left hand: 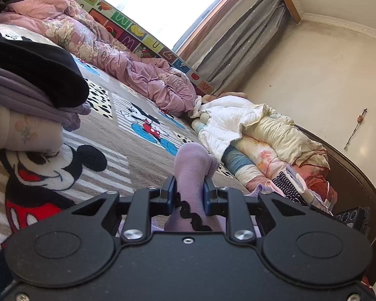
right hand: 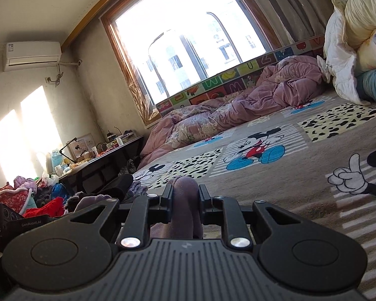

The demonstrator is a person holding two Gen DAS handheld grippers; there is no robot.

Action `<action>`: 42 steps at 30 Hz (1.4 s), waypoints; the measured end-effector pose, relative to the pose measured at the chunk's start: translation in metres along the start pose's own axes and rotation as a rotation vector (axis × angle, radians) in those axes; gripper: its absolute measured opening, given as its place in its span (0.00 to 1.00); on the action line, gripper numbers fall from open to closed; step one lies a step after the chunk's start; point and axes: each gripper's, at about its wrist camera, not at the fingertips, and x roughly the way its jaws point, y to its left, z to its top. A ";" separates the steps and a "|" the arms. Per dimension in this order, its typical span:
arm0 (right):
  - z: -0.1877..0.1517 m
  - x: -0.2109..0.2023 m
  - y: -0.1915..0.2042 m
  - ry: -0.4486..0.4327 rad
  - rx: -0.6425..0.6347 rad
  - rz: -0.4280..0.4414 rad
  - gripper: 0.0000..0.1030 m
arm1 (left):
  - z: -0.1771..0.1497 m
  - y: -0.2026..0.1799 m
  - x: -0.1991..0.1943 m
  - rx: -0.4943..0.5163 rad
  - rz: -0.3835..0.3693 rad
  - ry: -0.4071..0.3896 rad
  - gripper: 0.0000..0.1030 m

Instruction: Fold clothes

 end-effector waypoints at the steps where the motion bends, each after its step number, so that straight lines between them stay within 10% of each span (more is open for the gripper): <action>1: -0.002 0.004 -0.003 0.011 0.010 -0.001 0.21 | -0.001 0.003 0.001 -0.011 0.005 0.005 0.20; 16: -0.034 0.040 -0.044 0.151 0.217 -0.028 0.24 | -0.015 0.024 0.023 -0.070 0.107 0.098 0.22; 20: -0.036 0.036 -0.049 0.149 0.254 -0.060 0.47 | -0.014 0.024 0.022 -0.072 0.136 0.092 0.51; 27: -0.027 0.020 -0.050 0.089 0.260 -0.108 0.53 | -0.007 0.019 0.009 -0.080 0.154 0.029 0.54; 34: -0.007 -0.020 -0.023 -0.008 0.049 -0.100 0.53 | -0.004 -0.036 -0.013 0.183 0.090 0.001 0.54; 42: -0.021 -0.043 0.040 0.143 -0.340 0.112 0.52 | -0.033 -0.054 -0.010 0.429 0.044 0.167 0.54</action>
